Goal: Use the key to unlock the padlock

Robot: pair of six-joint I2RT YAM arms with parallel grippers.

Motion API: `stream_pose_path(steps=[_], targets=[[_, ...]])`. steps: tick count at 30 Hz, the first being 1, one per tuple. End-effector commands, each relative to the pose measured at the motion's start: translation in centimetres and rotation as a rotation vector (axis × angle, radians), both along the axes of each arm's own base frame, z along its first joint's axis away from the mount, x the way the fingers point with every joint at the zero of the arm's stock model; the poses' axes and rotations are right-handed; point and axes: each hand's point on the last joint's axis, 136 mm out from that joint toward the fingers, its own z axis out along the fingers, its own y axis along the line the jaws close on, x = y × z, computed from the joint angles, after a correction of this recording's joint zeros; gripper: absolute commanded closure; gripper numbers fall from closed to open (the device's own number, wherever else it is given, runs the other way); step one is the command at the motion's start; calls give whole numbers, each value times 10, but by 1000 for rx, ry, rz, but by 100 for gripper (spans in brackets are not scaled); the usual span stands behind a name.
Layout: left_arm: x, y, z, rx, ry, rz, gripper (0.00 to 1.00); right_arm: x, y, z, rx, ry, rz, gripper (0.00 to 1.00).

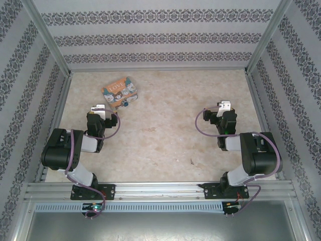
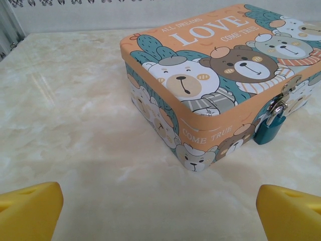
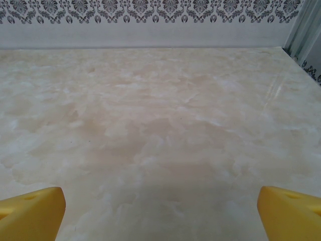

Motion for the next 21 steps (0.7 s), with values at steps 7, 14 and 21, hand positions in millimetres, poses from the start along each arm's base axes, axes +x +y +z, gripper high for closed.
stream_pose_path(steps=[7, 14, 21], targets=[[-27, 15, 27, -2, -200, 92, 1, -15, -5, 17, 8, -90, -44, 2], [-35, 21, 43, -5, -234, 126, 1, -30, -7, 36, 13, -91, -58, 2], [-41, 34, 79, -28, -166, 214, 1, -47, 5, 48, 66, -24, -10, 2]])
